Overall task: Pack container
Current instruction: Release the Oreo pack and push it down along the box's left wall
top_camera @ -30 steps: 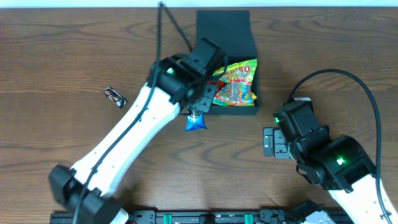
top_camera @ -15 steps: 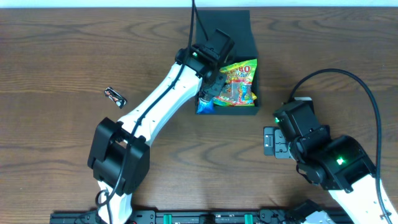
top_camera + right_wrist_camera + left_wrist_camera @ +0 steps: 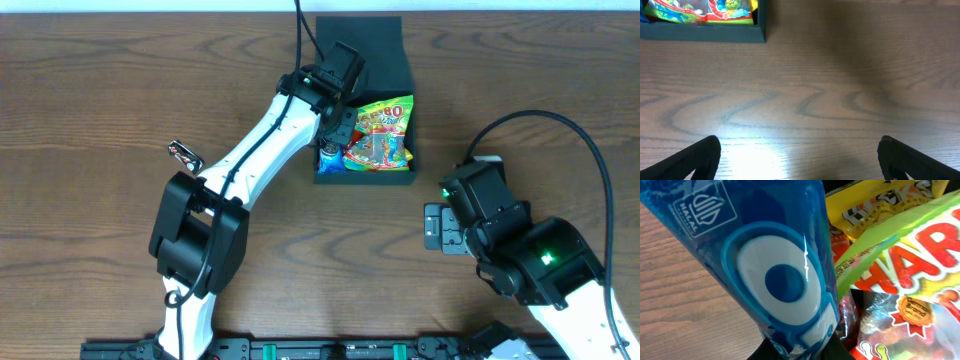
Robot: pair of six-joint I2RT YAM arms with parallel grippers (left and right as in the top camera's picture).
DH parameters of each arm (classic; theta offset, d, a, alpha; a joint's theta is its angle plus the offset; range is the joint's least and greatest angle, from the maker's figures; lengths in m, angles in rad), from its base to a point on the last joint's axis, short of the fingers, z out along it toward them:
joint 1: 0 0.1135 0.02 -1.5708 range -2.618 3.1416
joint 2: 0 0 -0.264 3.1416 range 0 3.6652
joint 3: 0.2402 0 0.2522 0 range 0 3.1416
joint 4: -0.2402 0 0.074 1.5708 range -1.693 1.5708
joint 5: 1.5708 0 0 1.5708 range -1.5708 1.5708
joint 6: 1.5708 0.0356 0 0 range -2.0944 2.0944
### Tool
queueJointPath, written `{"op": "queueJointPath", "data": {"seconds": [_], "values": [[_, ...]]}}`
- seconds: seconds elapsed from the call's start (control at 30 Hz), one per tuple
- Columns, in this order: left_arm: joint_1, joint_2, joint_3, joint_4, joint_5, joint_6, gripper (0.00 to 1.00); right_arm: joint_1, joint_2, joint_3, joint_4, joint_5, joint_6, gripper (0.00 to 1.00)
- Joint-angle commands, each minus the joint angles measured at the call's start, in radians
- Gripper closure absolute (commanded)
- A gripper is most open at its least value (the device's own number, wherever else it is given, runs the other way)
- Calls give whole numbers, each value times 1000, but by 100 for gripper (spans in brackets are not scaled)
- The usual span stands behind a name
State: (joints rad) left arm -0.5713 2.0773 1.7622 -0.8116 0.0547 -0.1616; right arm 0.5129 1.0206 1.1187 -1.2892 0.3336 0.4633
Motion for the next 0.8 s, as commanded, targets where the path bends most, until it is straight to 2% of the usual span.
{"op": "queueJointPath", "data": {"seconds": [0.0, 0.13, 0.2, 0.27, 0.33, 0.5, 0.63, 0.77], "values": [[2, 43, 21, -7, 17, -34, 94, 1, -5, -2, 3, 19, 11, 1], [3, 49, 21, -16, 17, -49, 94, 1, -5, -2, 3, 19, 11, 1], [3, 49, 21, -22, 16, -49, 91, 1, -5, -2, 4, 19, 11, 1], [3, 49, 21, -23, 16, -49, 80, 1, -5, -2, 6, 19, 12, 1], [3, 49, 21, -22, 16, -50, 66, 1, -5, -2, 6, 19, 11, 1], [3, 48, 21, -21, 13, -56, 39, 1, -5, -2, 6, 19, 11, 1], [3, 47, 53, -35, 13, -56, 29, 1, -5, -2, 7, 19, 11, 1], [3, 47, 207, -151, -10, -56, 20, 1, -5, -2, 6, 19, 11, 1]]}}
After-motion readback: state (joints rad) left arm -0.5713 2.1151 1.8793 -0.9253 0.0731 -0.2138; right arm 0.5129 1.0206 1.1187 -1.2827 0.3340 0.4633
